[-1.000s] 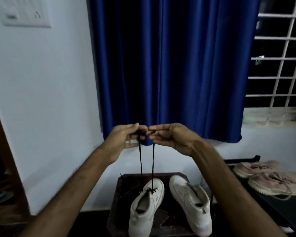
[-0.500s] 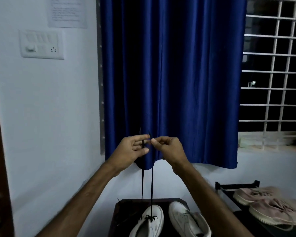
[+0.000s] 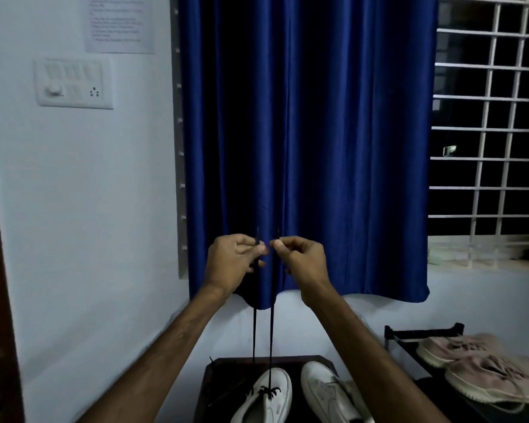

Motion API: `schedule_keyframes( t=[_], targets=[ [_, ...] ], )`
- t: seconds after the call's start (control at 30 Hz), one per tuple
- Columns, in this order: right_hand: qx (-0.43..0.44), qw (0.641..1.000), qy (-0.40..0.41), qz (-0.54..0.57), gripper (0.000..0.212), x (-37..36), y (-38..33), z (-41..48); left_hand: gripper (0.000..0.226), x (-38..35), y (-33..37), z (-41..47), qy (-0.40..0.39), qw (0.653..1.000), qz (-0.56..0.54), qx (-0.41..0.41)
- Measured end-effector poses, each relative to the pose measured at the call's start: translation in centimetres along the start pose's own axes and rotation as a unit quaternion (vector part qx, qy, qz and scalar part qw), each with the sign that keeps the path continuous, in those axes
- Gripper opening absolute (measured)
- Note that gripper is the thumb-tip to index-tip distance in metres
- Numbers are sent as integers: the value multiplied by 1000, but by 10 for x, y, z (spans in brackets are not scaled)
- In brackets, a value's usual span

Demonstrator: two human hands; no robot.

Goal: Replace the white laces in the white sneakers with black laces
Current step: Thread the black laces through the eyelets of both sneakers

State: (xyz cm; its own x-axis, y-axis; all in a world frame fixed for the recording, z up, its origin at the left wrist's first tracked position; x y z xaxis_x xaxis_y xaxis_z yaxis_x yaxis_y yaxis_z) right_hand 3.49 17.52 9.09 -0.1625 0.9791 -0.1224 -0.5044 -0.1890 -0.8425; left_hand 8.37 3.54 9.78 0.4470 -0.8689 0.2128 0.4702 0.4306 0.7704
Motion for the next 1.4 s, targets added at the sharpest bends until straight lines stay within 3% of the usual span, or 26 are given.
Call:
schedule_keyframes(
  t=[0.3, 0.77, 1.0, 1.3, 1.4],
  targets=[
    [-5, 1000, 6, 15, 10, 3, -1, 11, 10, -14, 5, 14, 46, 998, 39, 11],
    [-21, 998, 21, -55, 13, 7, -12, 45, 7, -15, 16, 31, 81, 996, -24, 30],
    [-24, 996, 2, -90, 10, 3, -9, 44, 16, -8, 7, 33, 81, 996, -25, 31],
    [-135, 984, -104, 43, 15, -13, 4, 17, 19, -16, -11, 26, 99, 995, 5, -16],
    [-142, 982, -93, 78, 18, -18, 0, 21, 25, -17, -13, 28, 102, 994, -9, -32]
  ],
)
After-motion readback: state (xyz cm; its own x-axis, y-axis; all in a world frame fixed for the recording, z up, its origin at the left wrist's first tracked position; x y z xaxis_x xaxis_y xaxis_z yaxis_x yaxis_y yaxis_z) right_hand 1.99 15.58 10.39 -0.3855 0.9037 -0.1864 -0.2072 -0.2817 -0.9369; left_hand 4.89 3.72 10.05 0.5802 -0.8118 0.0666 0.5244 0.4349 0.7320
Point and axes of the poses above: each hand's wrist, its own z-axis towards the middle knuckle, its own x-axis out of the back of the hand, y = z × x, the point moved 1 cm from there along z, towards the middle knuckle, and after that the axes turned 4 degrees about z, right-handed, at the moved point
